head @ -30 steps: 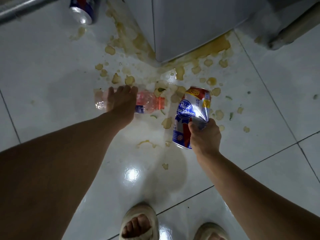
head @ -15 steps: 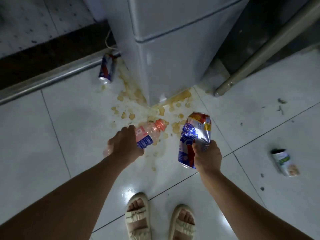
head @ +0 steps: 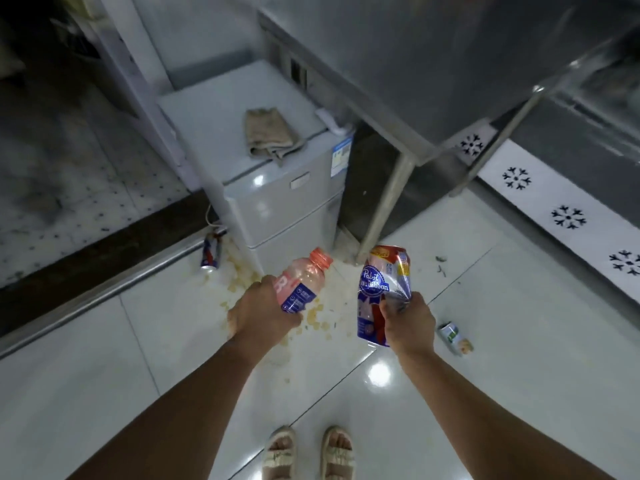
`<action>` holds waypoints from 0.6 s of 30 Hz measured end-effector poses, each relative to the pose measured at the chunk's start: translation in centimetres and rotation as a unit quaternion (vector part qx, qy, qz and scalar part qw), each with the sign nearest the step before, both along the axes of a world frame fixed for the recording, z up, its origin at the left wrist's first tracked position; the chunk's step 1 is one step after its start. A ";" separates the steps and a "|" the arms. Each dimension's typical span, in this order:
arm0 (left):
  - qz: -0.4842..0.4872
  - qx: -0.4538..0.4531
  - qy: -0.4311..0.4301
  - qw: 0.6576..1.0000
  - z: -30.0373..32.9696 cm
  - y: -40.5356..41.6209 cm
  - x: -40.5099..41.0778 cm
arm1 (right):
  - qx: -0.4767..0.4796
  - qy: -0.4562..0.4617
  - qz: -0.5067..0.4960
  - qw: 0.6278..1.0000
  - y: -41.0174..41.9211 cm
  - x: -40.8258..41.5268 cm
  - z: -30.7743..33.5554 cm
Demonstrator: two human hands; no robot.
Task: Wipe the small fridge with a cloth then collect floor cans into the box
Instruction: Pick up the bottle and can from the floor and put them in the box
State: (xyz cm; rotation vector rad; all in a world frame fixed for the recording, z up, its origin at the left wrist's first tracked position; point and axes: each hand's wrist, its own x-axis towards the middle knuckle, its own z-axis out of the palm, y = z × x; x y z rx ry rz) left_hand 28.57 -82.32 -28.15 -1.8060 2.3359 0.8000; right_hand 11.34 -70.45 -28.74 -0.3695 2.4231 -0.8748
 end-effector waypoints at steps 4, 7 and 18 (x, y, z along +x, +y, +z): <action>-0.044 -0.009 0.026 0.999 5.8 1.1 -2.6 | -0.019 0.011 -0.062 0.998 2.8 -2.0 5.6; -0.089 -0.016 0.052 0.995 9.1 2.0 -4.5 | -0.046 0.002 -0.112 0.993 5.5 -2.8 9.0; -0.264 -0.025 0.140 0.954 18.6 9.0 -12.0 | -0.110 0.073 -0.294 0.947 17.6 -4.2 19.1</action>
